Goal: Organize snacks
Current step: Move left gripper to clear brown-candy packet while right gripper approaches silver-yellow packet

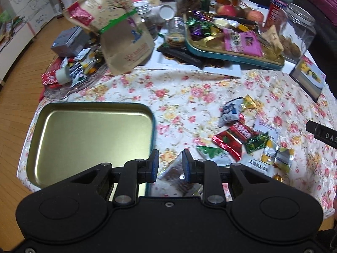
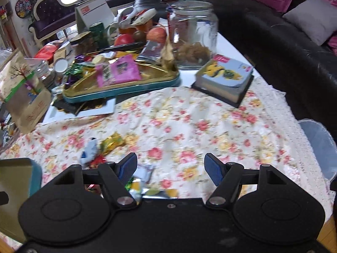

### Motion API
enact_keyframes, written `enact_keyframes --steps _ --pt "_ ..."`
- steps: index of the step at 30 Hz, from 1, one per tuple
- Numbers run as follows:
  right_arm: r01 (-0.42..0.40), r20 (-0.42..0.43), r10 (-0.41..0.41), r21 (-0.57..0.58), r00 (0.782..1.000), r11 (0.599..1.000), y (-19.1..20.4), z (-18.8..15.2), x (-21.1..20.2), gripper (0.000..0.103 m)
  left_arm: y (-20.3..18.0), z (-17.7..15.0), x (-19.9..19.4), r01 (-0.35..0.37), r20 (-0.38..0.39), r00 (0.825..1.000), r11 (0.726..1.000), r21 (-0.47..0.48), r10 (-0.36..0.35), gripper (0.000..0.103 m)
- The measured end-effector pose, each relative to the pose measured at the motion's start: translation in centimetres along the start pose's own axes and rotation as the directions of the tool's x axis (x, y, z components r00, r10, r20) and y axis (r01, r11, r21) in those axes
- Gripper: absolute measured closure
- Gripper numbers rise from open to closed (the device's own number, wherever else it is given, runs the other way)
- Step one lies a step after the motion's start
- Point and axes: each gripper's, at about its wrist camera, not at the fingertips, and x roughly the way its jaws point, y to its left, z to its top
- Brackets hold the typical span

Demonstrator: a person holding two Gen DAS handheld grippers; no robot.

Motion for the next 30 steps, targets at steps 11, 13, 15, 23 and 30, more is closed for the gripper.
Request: enact_keyframes --steps 11,13,15,23,30 --pt "-0.046 -0.211 0.061 0.074 0.976 0.996 -3.1 -2.1 3.7 0.036 -2.2 -0.4 2.2 0.026 -0.099 0.995 0.999 0.04 -0.022 0.068" --pt "-0.051 -0.224 0.067 0.078 0.972 0.996 -3.1 -2.5 4.1 0.036 -2.2 -0.5 2.6 0.031 -0.12 0.992 0.998 0.046 -0.025 0.068" --pt "-0.064 -0.228 0.077 0.067 0.971 0.996 -2.9 -2.8 4.3 0.036 -2.2 -0.7 2.9 0.027 -0.132 0.991 0.998 0.049 -0.02 0.068" --pt "-0.1 -0.251 0.113 0.063 0.961 0.993 -1.2 -2.9 5.4 0.037 -0.7 -0.9 4.1 0.033 -0.198 0.98 0.999 -0.011 -0.035 0.068" --pt "-0.111 -0.337 0.14 0.103 0.931 0.988 -0.5 -3.4 5.3 0.037 0.4 -0.7 4.2 0.042 -0.205 0.978 0.998 -0.045 -0.05 0.068"
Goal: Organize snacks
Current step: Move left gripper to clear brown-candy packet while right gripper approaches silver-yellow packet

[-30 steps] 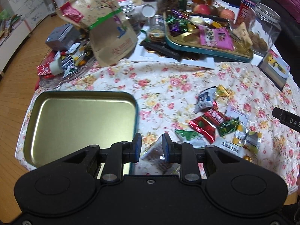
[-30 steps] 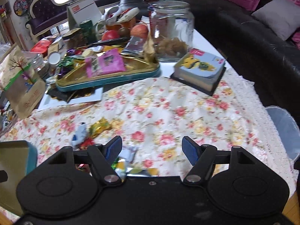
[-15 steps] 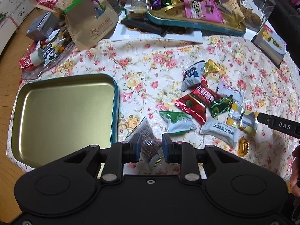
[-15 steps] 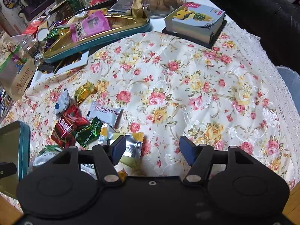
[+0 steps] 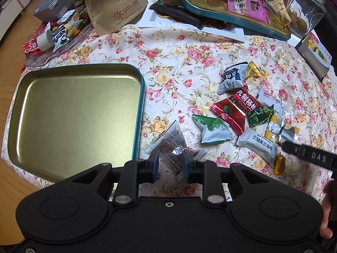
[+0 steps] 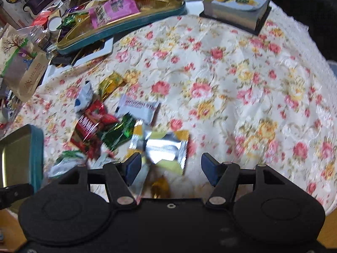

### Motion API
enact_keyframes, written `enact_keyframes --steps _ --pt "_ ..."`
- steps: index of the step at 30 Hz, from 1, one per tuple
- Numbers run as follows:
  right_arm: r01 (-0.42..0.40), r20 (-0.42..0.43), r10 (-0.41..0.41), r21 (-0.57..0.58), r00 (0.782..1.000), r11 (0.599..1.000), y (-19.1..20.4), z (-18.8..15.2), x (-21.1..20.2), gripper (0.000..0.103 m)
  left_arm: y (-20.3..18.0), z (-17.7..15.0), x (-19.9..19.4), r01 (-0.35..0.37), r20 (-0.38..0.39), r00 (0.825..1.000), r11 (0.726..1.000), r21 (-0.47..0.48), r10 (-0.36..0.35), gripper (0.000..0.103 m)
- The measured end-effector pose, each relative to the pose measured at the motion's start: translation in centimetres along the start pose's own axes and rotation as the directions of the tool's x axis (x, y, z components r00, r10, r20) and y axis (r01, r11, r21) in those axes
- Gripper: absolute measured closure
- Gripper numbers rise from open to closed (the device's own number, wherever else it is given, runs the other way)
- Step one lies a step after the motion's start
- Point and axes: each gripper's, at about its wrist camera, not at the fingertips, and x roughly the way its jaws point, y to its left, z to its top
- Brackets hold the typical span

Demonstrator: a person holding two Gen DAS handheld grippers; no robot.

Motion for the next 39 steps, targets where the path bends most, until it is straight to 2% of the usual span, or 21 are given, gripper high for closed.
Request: enact_keyframes --steps 3,5,11,16,17,20,25,28,32,35,39 --pt "-0.048 -0.057 0.048 0.005 0.997 0.999 0.0 -0.8 0.0 0.037 0.2 0.2 0.3 0.008 -0.012 1.0 1.0 -0.012 -0.008 0.068" --pt "-0.052 -0.083 0.05 -0.017 0.995 0.999 0.3 -1.4 0.3 0.037 0.1 0.3 0.4 0.005 -0.016 1.0 1.0 -0.016 -0.005 0.068" --pt "0.028 -0.053 -0.033 -0.092 0.998 0.995 0.6 -2.1 1.2 0.041 -0.5 0.2 0.7 -0.004 -0.019 1.0 1.0 -0.001 0.004 0.068" --pt "0.041 -0.04 -0.046 -0.116 0.998 0.992 1.0 -2.3 1.3 0.043 -0.7 0.2 0.8 -0.008 -0.023 1.0 1.0 0.007 0.008 0.068" --pt "0.034 -0.032 -0.038 -0.113 0.999 0.993 1.0 -2.3 1.1 0.047 -0.7 0.2 0.8 -0.011 -0.022 1.0 1.0 0.006 0.011 0.068" --pt "-0.026 0.015 0.028 -0.091 0.999 0.996 0.5 -1.6 -0.4 0.048 -0.3 0.2 0.8 -0.006 -0.026 1.0 1.0 -0.006 0.006 0.068" --pt "-0.064 0.102 0.059 0.051 0.993 0.997 -0.3 0.2 -1.4 0.044 -0.2 -0.1 0.9 -0.005 -0.035 0.999 1.0 -0.012 0.005 0.068" --pt "-0.045 0.091 0.036 0.104 0.995 0.994 -0.4 1.0 -0.5 0.044 0.0 -0.1 0.6 0.007 -0.036 0.999 1.0 -0.015 -0.007 0.068" --pt "0.008 0.076 -0.014 0.076 0.997 0.997 0.6 1.4 0.8 0.041 0.5 -0.3 0.2 0.005 -0.024 1.0 1.0 -0.023 -0.005 0.068" --pt "0.037 0.025 -0.04 0.083 0.999 0.996 0.8 1.3 2.1 0.038 1.1 -0.4 0.2 0.011 -0.029 0.999 0.999 -0.034 -0.012 0.068" --pt "0.066 0.044 -0.069 0.06 0.997 0.996 1.3 1.1 2.4 0.034 1.6 -0.5 0.1 0.012 -0.027 1.0 0.999 -0.044 -0.013 0.068"
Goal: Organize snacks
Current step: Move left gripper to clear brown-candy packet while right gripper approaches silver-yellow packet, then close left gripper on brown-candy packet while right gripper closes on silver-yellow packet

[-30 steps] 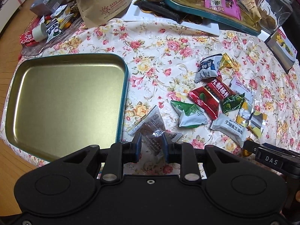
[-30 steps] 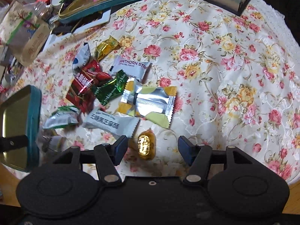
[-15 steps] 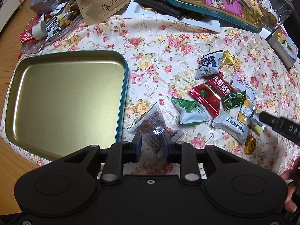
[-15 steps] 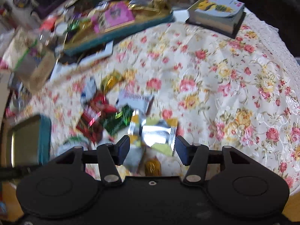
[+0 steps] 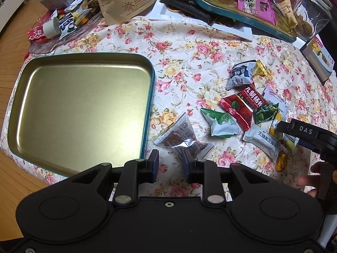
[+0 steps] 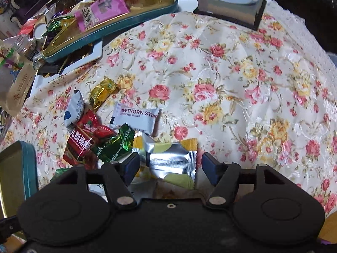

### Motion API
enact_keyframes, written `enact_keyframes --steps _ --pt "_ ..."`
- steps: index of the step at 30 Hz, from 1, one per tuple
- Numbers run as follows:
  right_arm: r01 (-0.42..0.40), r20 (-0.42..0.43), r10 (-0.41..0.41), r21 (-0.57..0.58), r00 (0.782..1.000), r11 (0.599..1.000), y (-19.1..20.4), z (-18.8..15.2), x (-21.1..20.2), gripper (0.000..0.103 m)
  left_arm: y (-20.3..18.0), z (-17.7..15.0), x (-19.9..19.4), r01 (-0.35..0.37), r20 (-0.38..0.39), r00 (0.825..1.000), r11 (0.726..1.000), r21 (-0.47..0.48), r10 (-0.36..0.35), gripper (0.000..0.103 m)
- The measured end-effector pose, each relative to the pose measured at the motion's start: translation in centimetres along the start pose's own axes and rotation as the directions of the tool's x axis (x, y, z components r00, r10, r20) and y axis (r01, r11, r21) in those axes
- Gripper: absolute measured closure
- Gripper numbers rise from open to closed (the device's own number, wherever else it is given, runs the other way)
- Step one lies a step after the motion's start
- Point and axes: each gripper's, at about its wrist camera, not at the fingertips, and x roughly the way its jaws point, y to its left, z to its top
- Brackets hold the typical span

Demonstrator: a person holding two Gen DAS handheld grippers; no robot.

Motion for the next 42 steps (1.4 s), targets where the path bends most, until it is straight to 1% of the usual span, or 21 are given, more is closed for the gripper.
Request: enact_keyframes --steps 2,6,8,10,11,12,13,14,16,18,19,21,23,25,28,31,32,36,38,40,42 --pt "0.008 0.005 -0.008 -0.013 1.0 1.0 0.5 -0.1 0.2 0.025 0.2 0.0 -0.1 0.0 0.002 1.0 1.0 -0.003 0.0 0.068" --pt "0.043 0.02 -0.042 -0.085 0.999 0.995 2.0 -0.5 0.7 0.016 0.3 -0.1 -0.1 -0.003 0.004 1.0 1.0 -0.008 0.003 0.068" --pt "0.056 0.029 -0.053 -0.128 0.998 0.99 2.5 -0.8 1.0 0.006 0.3 -0.1 -0.2 -0.006 0.006 1.0 1.0 -0.01 0.006 0.068" --pt "0.079 0.039 -0.073 -0.177 0.997 0.981 3.1 -1.1 1.5 0.004 0.3 -0.1 -0.2 -0.009 0.007 1.0 1.0 -0.01 0.009 0.068" --pt "0.108 0.044 -0.101 -0.214 0.994 0.971 3.4 -1.3 1.6 0.004 0.3 -0.1 -0.2 -0.009 0.007 1.0 1.0 -0.011 0.009 0.068" --pt "0.106 0.047 -0.098 -0.227 0.994 0.968 3.4 -1.3 1.6 0.005 0.3 0.0 -0.3 -0.006 0.008 1.0 1.0 -0.012 0.006 0.068" --pt "0.092 0.04 -0.086 -0.22 0.996 0.971 3.2 -1.2 1.4 0.011 0.3 0.0 -0.4 -0.002 0.011 1.0 1.0 -0.012 0.002 0.068" --pt "0.067 0.033 -0.062 -0.203 0.998 0.977 2.8 -0.9 1.1 0.018 0.3 0.0 -0.5 0.001 0.016 1.0 1.0 -0.011 -0.001 0.068" --pt "-0.012 0.003 0.013 -0.154 1.0 0.988 1.5 -0.1 0.4 0.019 0.3 0.2 -0.7 0.003 0.022 1.0 1.0 -0.012 -0.003 0.068" --pt "-0.1 -0.028 0.098 -0.102 0.995 0.99 0.0 0.5 -0.4 0.019 0.3 0.3 -0.6 0.007 0.018 1.0 1.0 -0.016 -0.007 0.068" --pt "-0.126 -0.036 0.123 -0.093 0.992 0.988 -0.7 0.7 -0.8 0.019 0.2 0.3 -0.5 0.01 0.013 1.0 1.0 -0.016 -0.01 0.068" --pt "-0.146 -0.028 0.143 -0.115 0.989 0.983 -1.7 0.9 -1.6 0.019 0.0 0.4 -0.2 0.01 0.004 1.0 1.0 -0.011 -0.01 0.068" --pt "-0.137 -0.004 0.139 -0.194 0.99 0.972 -2.3 0.6 -2.2 0.02 -0.3 0.3 0.1 0.001 -0.004 1.0 1.0 0.001 -0.001 0.068" --pt "-0.115 0.02 0.126 -0.29 0.992 0.95 -2.4 0.1 -2.7 0.021 -0.7 0.2 0.3 -0.006 -0.011 1.0 1.0 0.01 0.007 0.068" --pt "-0.1 0.046 0.131 -0.42 0.99 0.902 -2.4 -0.9 -3.1 0.021 -1.0 0.2 0.6 -0.006 -0.022 1.0 1.0 0.019 0.006 0.068" --pt "-0.098 0.034 0.134 -0.509 0.99 0.855 -1.8 -1.5 -2.8 0.023 -1.3 0.3 0.6 -0.005 -0.022 1.0 1.0 0.025 0.005 0.068" --pt "-0.091 0.034 0.129 -0.53 0.991 0.843 -1.5 -1.8 -2.7 0.024 -1.3 0.3 0.5 -0.002 -0.023 1.0 1.0 0.025 0.002 0.068" --pt "-0.065 0.027 0.097 -0.562 0.995 0.824 -0.9 -1.9 -1.8 0.026 -1.2 0.3 0.8 0.019 -0.047 0.999 0.999 0.029 -0.018 0.068" --pt "-0.056 0.029 0.089 -0.576 0.996 0.816 -0.3 -2.0 -1.2 0.027 -1.3 0.3 1.3 0.059 -0.087 0.995 0.997 0.041 -0.055 0.069" --pt "-0.038 0.042 0.077 -0.58 0.996 0.813 0.1 -1.9 -0.6 0.026 -1.5 0.3 1.9 0.115 -0.133 0.985 0.992 0.045 -0.108 0.069" --pt "-0.038 0.051 0.084 -0.58 0.995 0.813 0.5 -1.7 -0.1 0.026 -1.8 0.3 2.2 0.142 -0.16 0.978 0.989 0.047 -0.132 0.069"
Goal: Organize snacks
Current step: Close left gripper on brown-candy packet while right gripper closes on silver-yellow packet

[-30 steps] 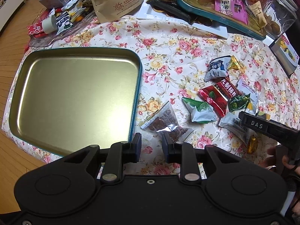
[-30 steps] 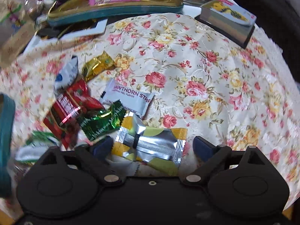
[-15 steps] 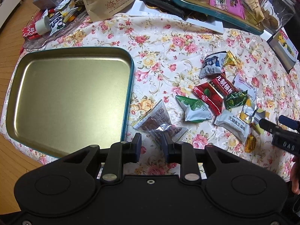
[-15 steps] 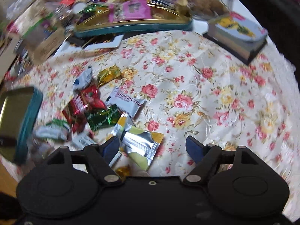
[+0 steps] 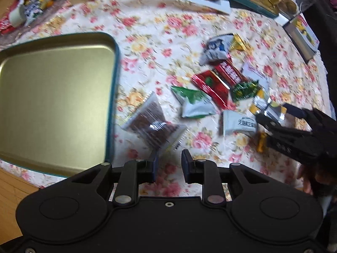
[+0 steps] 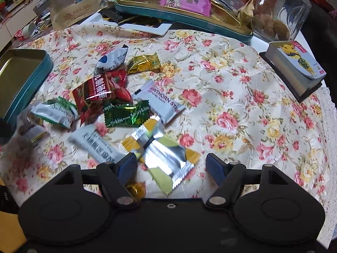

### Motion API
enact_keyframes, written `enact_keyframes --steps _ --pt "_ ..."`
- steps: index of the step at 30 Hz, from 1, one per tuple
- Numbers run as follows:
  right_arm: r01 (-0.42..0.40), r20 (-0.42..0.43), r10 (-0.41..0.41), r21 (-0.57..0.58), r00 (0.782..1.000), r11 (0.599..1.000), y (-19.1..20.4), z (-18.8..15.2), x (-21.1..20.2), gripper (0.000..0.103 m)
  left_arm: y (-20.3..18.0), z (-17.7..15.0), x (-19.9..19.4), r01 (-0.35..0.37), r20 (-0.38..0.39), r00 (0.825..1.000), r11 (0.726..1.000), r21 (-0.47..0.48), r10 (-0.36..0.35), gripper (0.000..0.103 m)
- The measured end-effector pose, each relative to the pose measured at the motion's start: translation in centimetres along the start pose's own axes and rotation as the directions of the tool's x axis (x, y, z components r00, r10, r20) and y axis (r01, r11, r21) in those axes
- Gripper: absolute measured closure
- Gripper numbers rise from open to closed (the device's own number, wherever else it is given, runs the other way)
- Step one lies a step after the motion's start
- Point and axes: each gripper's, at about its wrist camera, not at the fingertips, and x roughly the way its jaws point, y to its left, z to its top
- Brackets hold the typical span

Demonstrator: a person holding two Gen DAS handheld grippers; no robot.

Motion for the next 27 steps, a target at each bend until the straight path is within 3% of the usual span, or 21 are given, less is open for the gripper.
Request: enact_keyframes --steps 10,15,18,21,23,27 --pt "-0.011 0.034 0.011 0.017 0.999 1.0 0.6 0.9 1.2 0.024 1.4 1.8 1.8 -0.048 0.006 0.999 0.992 -0.113 0.049 0.069" --pt "0.004 0.021 -0.005 0.031 1.0 1.0 0.8 0.6 1.0 0.026 0.2 2.1 2.1 -0.075 0.044 0.996 0.994 -0.076 0.078 0.066" --pt "0.009 0.003 -0.009 0.03 1.0 1.0 0.5 0.4 0.8 0.033 -0.9 2.3 2.4 -0.096 0.072 0.992 0.994 -0.043 0.099 0.064" --pt "0.014 -0.014 -0.013 0.062 1.0 0.998 -0.1 0.3 0.3 0.056 -1.8 2.7 2.4 -0.121 0.089 0.989 0.992 -0.021 0.122 0.063" --pt "0.022 -0.031 -0.019 0.095 0.999 0.995 -0.7 0.2 0.1 0.058 -1.9 2.6 2.2 -0.106 0.093 0.99 0.994 -0.031 0.108 0.063" --pt "0.04 -0.051 -0.034 0.136 0.998 0.99 -1.4 0.0 -0.1 0.058 -1.3 2.8 1.8 -0.003 0.078 0.997 0.998 -0.06 0.008 0.063"
